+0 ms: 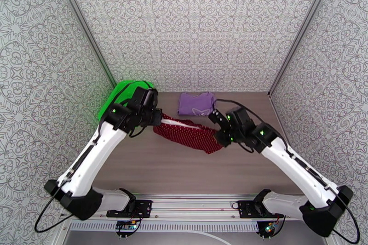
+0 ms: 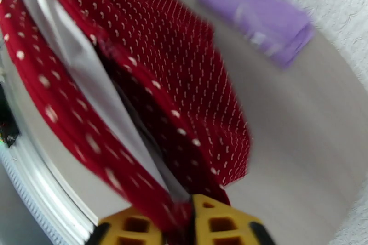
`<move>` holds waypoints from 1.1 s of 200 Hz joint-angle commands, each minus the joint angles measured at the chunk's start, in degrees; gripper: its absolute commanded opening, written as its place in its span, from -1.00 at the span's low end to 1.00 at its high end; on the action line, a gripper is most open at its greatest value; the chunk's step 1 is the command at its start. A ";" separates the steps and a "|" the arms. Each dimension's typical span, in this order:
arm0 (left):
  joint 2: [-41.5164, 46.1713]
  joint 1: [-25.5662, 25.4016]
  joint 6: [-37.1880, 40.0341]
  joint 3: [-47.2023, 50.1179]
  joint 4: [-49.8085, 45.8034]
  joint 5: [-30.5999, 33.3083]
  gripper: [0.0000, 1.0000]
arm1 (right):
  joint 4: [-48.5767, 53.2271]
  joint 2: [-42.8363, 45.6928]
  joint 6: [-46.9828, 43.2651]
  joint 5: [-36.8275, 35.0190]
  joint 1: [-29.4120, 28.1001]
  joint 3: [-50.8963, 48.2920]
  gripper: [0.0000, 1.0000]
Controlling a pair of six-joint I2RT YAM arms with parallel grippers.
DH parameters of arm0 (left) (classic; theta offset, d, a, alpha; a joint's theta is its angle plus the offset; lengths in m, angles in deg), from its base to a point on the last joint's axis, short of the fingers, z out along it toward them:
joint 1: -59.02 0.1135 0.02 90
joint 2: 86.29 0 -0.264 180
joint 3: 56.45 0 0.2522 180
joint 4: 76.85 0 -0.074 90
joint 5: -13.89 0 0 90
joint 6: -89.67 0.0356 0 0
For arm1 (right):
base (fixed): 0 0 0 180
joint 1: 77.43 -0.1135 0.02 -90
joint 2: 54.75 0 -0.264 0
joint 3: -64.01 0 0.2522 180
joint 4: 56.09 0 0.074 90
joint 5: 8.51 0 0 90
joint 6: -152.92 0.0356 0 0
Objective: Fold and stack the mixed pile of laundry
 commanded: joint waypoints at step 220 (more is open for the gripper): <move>27.45 -13.50 -25.80 43.63 12.76 8.61 -1.00 | -22.89 -27.47 52.73 -3.28 -22.20 -7.81 0.40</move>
